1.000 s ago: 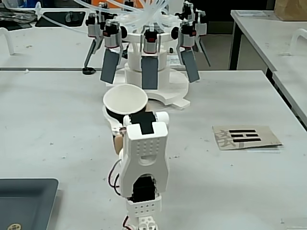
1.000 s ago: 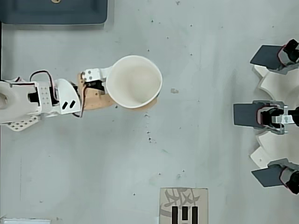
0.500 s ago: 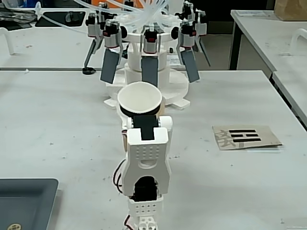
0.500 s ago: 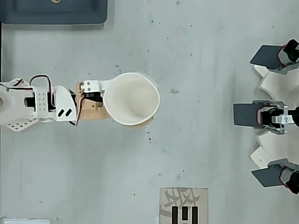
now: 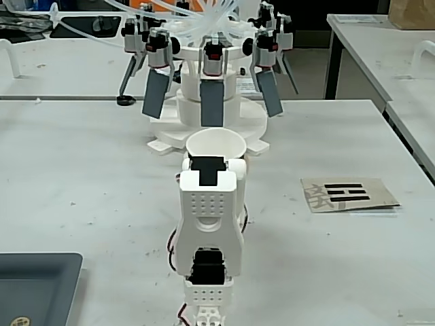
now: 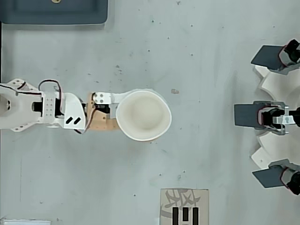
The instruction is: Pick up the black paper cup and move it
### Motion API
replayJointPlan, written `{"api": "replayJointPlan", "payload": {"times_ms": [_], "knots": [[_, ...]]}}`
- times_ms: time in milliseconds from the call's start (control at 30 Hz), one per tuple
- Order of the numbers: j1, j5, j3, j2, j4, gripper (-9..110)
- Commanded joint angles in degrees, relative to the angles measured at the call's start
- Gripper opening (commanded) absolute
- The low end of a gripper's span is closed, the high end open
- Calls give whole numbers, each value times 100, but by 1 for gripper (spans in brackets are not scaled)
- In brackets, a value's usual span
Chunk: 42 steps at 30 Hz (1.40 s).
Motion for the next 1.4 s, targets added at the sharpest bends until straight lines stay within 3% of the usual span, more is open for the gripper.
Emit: {"api": "replayJointPlan", "payload": {"times_ms": [0, 733, 1367], "knots": [[105, 26, -721, -35, 299, 8], [62, 53, -3683, -1327, 2048, 8], [-141, 35, -5098, -2065, 2839, 8]]}}
